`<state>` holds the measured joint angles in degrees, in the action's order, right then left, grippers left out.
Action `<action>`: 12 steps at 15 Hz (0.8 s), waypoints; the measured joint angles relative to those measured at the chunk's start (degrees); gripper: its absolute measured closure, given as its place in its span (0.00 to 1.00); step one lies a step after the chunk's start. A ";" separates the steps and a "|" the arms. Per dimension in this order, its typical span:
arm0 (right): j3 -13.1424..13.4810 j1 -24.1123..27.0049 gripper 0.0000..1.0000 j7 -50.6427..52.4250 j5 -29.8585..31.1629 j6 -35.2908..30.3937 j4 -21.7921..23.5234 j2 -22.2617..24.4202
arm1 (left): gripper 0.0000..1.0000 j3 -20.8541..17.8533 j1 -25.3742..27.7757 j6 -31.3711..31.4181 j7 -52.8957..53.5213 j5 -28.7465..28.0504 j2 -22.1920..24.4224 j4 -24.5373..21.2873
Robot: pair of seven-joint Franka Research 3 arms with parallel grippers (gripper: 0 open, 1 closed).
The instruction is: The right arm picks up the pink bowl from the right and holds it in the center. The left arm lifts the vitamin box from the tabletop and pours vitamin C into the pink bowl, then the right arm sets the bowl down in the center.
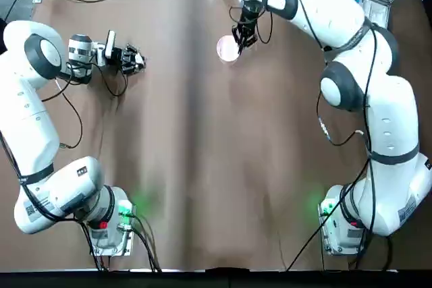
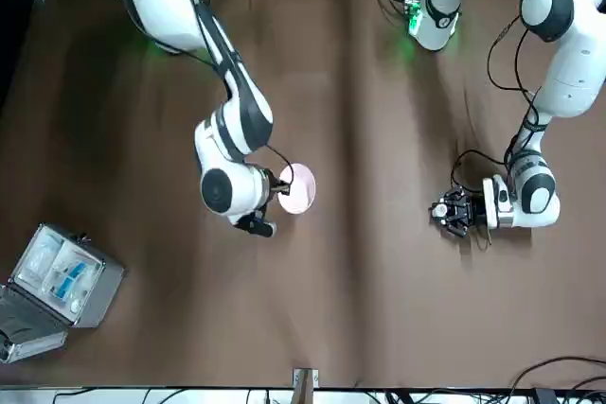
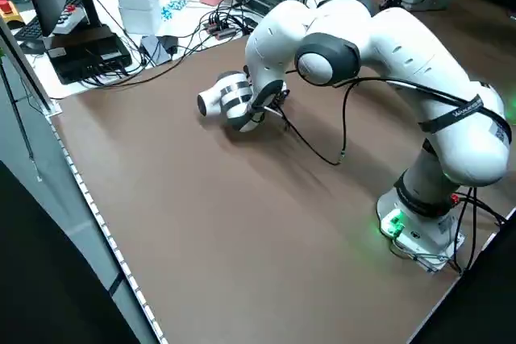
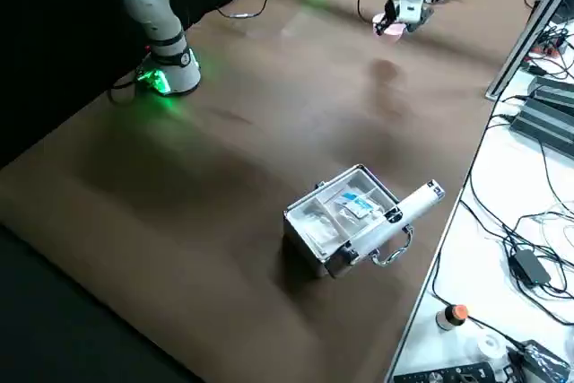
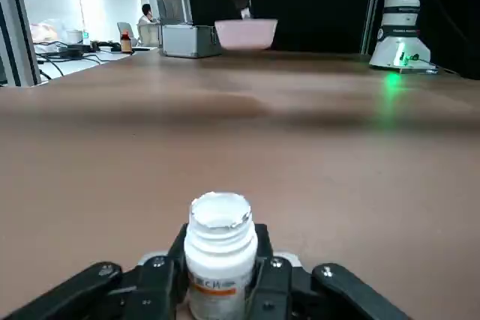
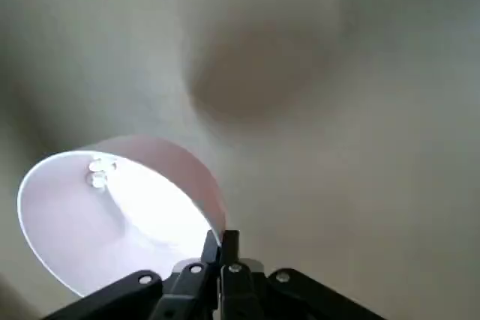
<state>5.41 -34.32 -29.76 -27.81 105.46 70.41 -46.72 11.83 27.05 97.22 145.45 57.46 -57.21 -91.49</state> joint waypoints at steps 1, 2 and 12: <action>0.02 0.07 0.97 2.13 0.00 2.03 0.01 -1.16 | 0.65 0.00 -0.04 0.05 0.00 0.00 0.00 0.08; 0.04 0.16 0.97 4.10 -0.01 4.01 0.03 -2.21 | 0.63 -0.01 -0.10 0.11 0.00 -0.05 -0.01 0.15; -0.34 -0.11 0.97 7.67 -5.03 10.73 0.02 -6.68 | 0.00 0.00 -0.18 0.29 -11.37 -4.67 0.76 5.73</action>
<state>5.07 -34.43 -22.09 -32.85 116.19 70.42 -53.40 11.83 26.87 97.51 134.08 52.79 -56.44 -85.76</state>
